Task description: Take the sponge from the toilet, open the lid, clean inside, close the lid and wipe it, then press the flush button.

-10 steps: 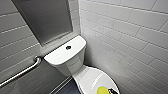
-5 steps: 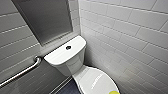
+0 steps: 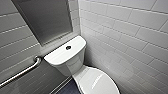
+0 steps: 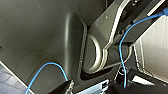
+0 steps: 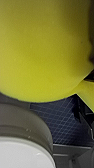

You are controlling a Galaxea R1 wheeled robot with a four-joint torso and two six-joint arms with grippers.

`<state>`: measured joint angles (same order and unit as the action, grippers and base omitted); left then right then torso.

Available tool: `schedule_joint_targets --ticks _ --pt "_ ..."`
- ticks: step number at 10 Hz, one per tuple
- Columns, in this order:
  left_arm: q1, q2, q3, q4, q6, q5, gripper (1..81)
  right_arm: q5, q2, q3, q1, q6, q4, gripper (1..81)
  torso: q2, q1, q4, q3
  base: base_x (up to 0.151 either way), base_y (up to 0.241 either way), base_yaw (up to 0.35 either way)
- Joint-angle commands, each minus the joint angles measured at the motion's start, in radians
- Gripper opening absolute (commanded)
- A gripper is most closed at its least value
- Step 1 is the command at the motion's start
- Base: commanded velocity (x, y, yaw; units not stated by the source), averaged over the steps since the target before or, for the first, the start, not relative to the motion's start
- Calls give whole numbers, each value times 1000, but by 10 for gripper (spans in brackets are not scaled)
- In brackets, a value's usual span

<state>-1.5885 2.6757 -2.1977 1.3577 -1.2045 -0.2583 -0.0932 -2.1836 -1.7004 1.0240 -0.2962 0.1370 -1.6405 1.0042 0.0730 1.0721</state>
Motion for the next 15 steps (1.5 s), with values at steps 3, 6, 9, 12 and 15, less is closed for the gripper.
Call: schedule_joint_targets --ticks 3,6,9,12,15 --pt "-17 44 -125 12 5 21 811 78 -113 -132 273 11 -5 10 100 -64 0 0 0 0 0" --pt "-18 61 -175 18 5 21 811 113 -202 -175 364 9 -5 10 148 -96 0 -100 0 0 0" --pt "-18 87 -215 24 6 25 811 122 -309 -275 433 11 -5 10 248 -162 0 -189 0 0 0" --pt "-20 164 -350 35 6 22 811 150 -420 -431 477 12 -5 10 354 -232 -22 -297 0 0 0" --pt "-18 179 -383 28 5 21 811 159 -523 -568 489 22 -22 10 460 -303 -13 -383 0 0 0"
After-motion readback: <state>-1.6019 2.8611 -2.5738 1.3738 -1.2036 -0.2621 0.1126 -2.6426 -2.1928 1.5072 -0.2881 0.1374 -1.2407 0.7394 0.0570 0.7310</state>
